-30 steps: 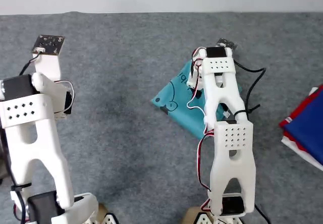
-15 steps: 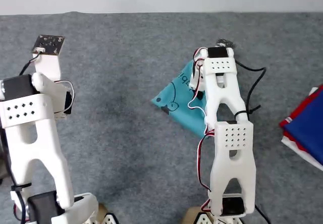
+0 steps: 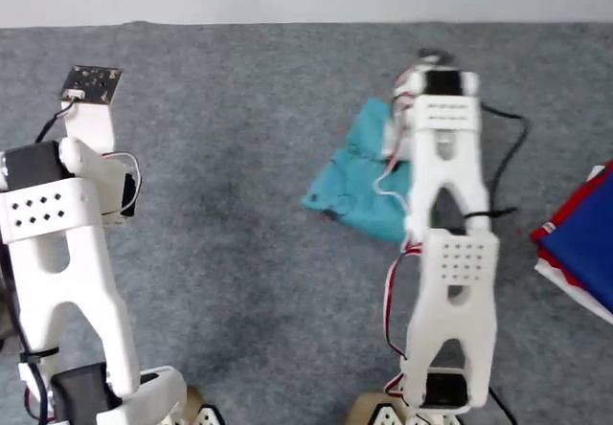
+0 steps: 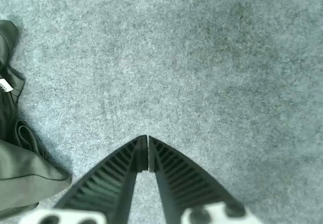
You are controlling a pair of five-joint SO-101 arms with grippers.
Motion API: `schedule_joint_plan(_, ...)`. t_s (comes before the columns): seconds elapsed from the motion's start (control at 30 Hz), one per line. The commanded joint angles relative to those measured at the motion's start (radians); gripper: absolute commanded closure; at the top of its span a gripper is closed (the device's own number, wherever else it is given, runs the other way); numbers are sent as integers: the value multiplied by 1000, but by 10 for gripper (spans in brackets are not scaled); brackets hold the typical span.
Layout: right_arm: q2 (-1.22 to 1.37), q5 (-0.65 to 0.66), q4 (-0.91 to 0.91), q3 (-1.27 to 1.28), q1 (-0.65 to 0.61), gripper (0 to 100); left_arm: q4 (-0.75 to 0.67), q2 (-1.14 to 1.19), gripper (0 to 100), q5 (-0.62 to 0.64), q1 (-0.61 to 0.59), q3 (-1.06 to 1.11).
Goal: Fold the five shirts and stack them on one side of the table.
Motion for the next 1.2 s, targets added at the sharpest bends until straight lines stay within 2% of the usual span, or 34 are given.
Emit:
schedule_joint_plan(0.0, -153, 143, 42, -52, 101, 990, 21, -41, 992, -8, 5, -10)
schedule_joint_plan(0.17, -254, 321, 42, -52, 213, 990, 21, -41, 992, -8, 5, -10)
schedule_joint_plan(0.6, -467, 364, 41, -52, 392, 990, 21, -41, 992, -8, 5, -10)
schedule_joint_plan(1.17, -484, 483, 41, -51, 693, 990, 21, -41, 992, -8, 5, -10)
